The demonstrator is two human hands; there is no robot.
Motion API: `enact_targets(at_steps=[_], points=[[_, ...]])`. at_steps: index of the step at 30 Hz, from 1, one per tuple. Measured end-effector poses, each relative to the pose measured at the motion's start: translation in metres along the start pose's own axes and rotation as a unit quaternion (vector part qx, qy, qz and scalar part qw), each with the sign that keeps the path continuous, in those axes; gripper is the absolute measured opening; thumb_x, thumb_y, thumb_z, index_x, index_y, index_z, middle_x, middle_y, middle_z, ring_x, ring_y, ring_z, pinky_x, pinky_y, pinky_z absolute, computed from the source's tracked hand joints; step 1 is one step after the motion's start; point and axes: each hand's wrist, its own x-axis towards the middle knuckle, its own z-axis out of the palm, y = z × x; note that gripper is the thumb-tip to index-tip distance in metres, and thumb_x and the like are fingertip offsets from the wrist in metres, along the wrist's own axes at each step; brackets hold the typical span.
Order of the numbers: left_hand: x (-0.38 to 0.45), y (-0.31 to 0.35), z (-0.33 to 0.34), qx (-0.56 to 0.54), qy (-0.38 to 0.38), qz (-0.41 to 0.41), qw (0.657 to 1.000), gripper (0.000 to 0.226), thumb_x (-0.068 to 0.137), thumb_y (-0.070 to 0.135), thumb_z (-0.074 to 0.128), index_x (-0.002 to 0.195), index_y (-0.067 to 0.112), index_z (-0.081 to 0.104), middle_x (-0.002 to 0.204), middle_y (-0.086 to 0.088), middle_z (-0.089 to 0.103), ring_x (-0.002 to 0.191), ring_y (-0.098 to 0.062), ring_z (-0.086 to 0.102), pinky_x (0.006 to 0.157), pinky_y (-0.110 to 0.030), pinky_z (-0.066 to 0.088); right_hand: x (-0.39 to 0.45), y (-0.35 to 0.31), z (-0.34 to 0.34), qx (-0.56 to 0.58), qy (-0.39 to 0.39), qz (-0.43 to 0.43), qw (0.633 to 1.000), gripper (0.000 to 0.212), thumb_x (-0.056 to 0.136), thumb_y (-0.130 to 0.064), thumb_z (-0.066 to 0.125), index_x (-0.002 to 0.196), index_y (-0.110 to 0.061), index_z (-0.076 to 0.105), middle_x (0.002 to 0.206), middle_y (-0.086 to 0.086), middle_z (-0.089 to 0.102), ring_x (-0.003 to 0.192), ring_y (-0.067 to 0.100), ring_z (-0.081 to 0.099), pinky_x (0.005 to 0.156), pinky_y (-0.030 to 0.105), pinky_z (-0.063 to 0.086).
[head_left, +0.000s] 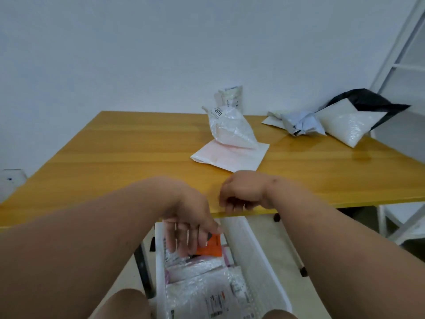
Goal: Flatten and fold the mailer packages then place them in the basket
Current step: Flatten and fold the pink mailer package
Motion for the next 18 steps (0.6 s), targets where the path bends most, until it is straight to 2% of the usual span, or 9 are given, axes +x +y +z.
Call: enact_targets(at_steps=[2, 3, 5, 8, 10, 12, 13, 15, 18], points=[[0.0, -0.001, -0.016, 0.006, 0.118, 0.048, 0.992, 0.04, 0.098, 0.046, 0.051, 0.102, 0.007, 0.061, 0.088, -0.008, 0.066, 0.071, -0.02, 0.062, 0.065, -0.029, 0.055, 0.012, 0.002, -0.015, -0.07, 0.18, -0.038, 0.98, 0.022, 0.092, -0.021, 0.055, 0.104, -0.006, 0.066, 0.106, 0.01, 0.067, 0.092, 0.024, 0.062, 0.076, 0.036, 0.049], [0.004, -0.004, -0.023, 0.02, 0.195, 0.07, 0.978, 0.037, 0.098, 0.046, 0.052, 0.104, 0.01, 0.061, 0.095, -0.008, 0.067, 0.076, -0.02, 0.061, 0.068, -0.03, 0.053, 0.021, 0.006, -0.019, -0.119, 0.233, -0.035, 0.964, 0.03, 0.093, -0.022, 0.053, 0.119, -0.009, 0.062, 0.122, 0.009, 0.061, 0.108, 0.025, 0.058, 0.087, 0.037, 0.049], [0.014, -0.009, -0.034, 0.053, 0.336, 0.091, 0.936, 0.036, 0.098, 0.047, 0.051, 0.121, 0.02, 0.058, 0.122, -0.005, 0.062, 0.102, -0.02, 0.059, 0.088, -0.034, 0.049, 0.039, 0.02, -0.019, -0.156, 0.249, -0.003, 0.956, 0.05, 0.094, -0.027, 0.05, 0.144, -0.02, 0.043, 0.149, 0.006, 0.039, 0.133, 0.027, 0.041, 0.106, 0.04, 0.041], [0.033, -0.019, -0.045, 0.091, 0.416, 0.103, 0.899, 0.055, 0.1, 0.044, 0.046, 0.15, 0.024, 0.033, 0.153, -0.004, 0.033, 0.137, -0.024, 0.037, 0.11, -0.037, 0.033, 0.062, 0.034, -0.015, -0.203, 0.218, 0.022, 0.954, 0.063, 0.097, -0.039, 0.044, 0.154, -0.026, 0.021, 0.164, -0.001, 0.008, 0.149, 0.024, 0.013, 0.118, 0.048, 0.022], [0.045, -0.027, -0.051, 0.124, 0.44, 0.098, 0.884, 0.06, 0.102, 0.043, 0.041, 0.155, 0.024, 0.02, 0.16, -0.004, 0.02, 0.144, -0.027, 0.024, 0.116, -0.04, 0.026, 0.074, 0.038, -0.012, -0.22, 0.219, 0.023, 0.95, 0.061, 0.097, -0.046, 0.04, 0.153, -0.027, 0.023, 0.163, -0.003, 0.013, 0.149, 0.023, 0.013, 0.119, 0.051, 0.017], [0.056, -0.03, -0.057, 0.14, 0.465, 0.101, 0.868, 0.062, 0.102, 0.044, 0.038, 0.156, 0.025, 0.014, 0.162, -0.002, 0.013, 0.147, -0.027, 0.015, 0.119, -0.043, 0.02, 0.078, 0.035, -0.01, -0.209, 0.236, 0.014, 0.949, 0.056, 0.095, -0.05, 0.04, 0.145, -0.026, 0.036, 0.15, -0.001, 0.037, 0.14, 0.022, 0.032, 0.116, 0.05, 0.022], [0.06, -0.03, -0.059, 0.147, 0.479, 0.105, 0.859, 0.061, 0.102, 0.044, 0.037, 0.156, 0.026, 0.013, 0.163, -0.001, 0.01, 0.148, -0.026, 0.011, 0.12, -0.043, 0.018, 0.078, 0.033, -0.011, -0.204, 0.248, 0.002, 0.947, 0.05, 0.094, -0.051, 0.041, 0.136, -0.025, 0.044, 0.137, 0.0, 0.047, 0.131, 0.022, 0.042, 0.113, 0.049, 0.027], [0.065, -0.028, -0.063, 0.167, 0.509, 0.116, 0.836, 0.059, 0.103, 0.045, 0.032, 0.156, 0.03, 0.012, 0.164, 0.0, 0.005, 0.15, -0.025, 0.005, 0.121, -0.043, 0.013, 0.076, 0.029, -0.013, -0.203, 0.268, -0.023, 0.942, 0.034, 0.094, -0.052, 0.042, 0.109, -0.024, 0.054, 0.109, -0.003, 0.053, 0.111, 0.021, 0.053, 0.108, 0.047, 0.032], [0.066, -0.021, -0.064, 0.198, 0.527, 0.143, 0.814, 0.053, 0.104, 0.045, 0.024, 0.155, 0.034, 0.017, 0.165, 0.002, 0.001, 0.151, -0.023, 0.0, 0.122, -0.044, 0.007, 0.071, 0.023, -0.015, -0.209, 0.279, -0.041, 0.936, 0.032, 0.094, -0.051, 0.043, 0.086, -0.023, 0.055, 0.096, -0.004, 0.057, 0.092, 0.018, 0.053, 0.11, 0.046, 0.03]])
